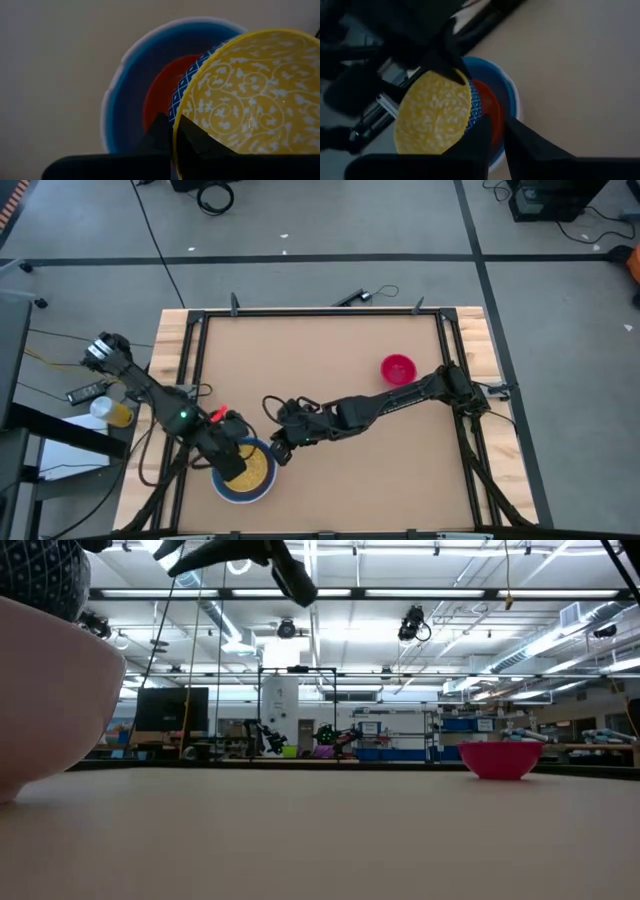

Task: Nest bowls inside each other
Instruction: Stack the patterned blue bowl on top of the orange bowl

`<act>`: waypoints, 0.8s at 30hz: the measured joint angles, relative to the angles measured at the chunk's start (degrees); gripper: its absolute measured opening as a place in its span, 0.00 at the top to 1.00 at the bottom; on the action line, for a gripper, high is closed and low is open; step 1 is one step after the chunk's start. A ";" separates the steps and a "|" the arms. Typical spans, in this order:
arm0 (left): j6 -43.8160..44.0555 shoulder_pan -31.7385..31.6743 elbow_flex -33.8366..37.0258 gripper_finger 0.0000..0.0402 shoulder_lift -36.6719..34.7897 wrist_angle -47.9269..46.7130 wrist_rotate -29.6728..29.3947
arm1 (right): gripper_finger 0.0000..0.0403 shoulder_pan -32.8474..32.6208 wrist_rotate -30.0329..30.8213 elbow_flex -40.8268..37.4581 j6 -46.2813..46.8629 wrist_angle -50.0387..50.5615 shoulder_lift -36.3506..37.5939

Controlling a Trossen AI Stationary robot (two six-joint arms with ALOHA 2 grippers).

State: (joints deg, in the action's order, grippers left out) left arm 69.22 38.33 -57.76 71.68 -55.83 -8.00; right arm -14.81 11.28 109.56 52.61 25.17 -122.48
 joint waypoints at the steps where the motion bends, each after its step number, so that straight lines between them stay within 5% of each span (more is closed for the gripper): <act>1: 0.04 0.09 0.00 0.98 0.74 0.55 -0.18 | 0.85 0.05 -0.18 0.00 1.51 0.78 0.00; 13: 1.28 0.04 0.04 0.99 6.46 1.28 -1.36 | 0.85 -1.89 -2.27 0.00 9.55 15.71 0.00; 24: 2.29 0.15 -1.29 0.92 6.04 1.26 -0.88 | 0.85 -2.90 -12.13 -0.02 10.04 14.32 0.77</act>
State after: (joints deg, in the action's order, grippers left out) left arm 71.50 38.48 -59.04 77.72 -54.57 -8.88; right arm -17.71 -0.85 109.54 62.65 39.49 -121.71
